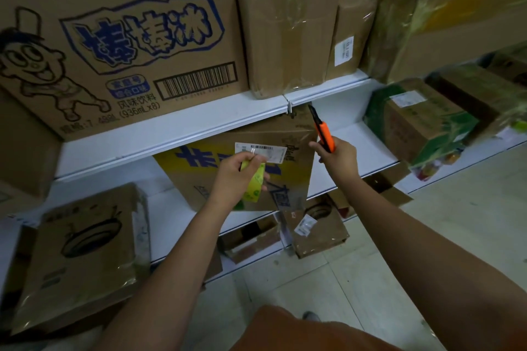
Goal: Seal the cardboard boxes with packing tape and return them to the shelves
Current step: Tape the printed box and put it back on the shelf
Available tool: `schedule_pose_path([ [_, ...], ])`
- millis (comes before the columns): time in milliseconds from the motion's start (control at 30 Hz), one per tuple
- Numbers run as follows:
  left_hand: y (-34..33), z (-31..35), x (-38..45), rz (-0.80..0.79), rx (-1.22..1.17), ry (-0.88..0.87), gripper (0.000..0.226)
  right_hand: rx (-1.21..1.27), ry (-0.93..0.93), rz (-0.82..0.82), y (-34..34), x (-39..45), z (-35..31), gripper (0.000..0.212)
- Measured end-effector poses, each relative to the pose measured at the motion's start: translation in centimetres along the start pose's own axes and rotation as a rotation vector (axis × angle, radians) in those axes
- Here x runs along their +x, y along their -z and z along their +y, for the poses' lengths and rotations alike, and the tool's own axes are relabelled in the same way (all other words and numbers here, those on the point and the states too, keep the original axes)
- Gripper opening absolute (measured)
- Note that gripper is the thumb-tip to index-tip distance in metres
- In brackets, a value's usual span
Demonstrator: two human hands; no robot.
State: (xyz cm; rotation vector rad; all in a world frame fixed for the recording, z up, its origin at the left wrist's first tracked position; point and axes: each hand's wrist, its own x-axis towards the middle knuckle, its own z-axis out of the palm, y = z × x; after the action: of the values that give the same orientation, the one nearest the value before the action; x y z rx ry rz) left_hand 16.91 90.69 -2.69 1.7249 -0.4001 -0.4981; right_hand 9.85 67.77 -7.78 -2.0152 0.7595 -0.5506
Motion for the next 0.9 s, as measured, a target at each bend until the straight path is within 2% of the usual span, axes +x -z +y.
schedule_pose_path([
  [100,0.1,0.4,-0.3,-0.008,-0.008,-0.004,0.017,-0.089,0.06,0.012,0.6,-1.3,-0.8,0.028],
  [233,1.4,1.5,-0.4,0.002,-0.03,-0.009,0.019,-0.376,0.352,0.043,0.6,-1.6,-6.2,0.033],
  [300,2.4,2.1,-0.5,0.037,-0.03,0.002,0.02,-0.433,0.513,0.059,-0.1,-1.1,-9.9,0.038],
  [433,4.9,3.7,-1.3,0.091,-0.086,0.033,0.019,-0.337,0.766,-0.159,-3.0,0.6,-14.5,0.039],
  [533,6.8,4.4,-2.3,0.098,-0.137,0.064,0.019,-0.489,0.977,-0.263,-6.0,2.1,-16.1,0.032],
  [667,9.3,4.6,-3.7,0.12,-0.243,0.068,0.02,-0.689,0.992,-0.25,-9.1,3.2,-18.6,0.032],
  [733,10.2,4.5,-4.3,0.139,-0.286,0.054,0.02,-0.564,1.007,-0.232,-9.5,2.5,-19.7,0.031],
  [767,10.7,4.5,-4.5,0.154,-0.297,0.043,0.02,-0.403,0.989,-0.275,-9.4,1.6,-20.4,0.03],
  [833,11.5,4.3,-4.8,0.189,-0.298,0.026,0.016,-0.097,0.848,-0.479,-9.5,-0.6,-21.9,0.027],
  [900,12.3,4.0,-5.0,0.223,-0.288,0.024,0.013,-0.015,0.704,-0.692,-10.1,-2.1,-22.9,0.024],
])
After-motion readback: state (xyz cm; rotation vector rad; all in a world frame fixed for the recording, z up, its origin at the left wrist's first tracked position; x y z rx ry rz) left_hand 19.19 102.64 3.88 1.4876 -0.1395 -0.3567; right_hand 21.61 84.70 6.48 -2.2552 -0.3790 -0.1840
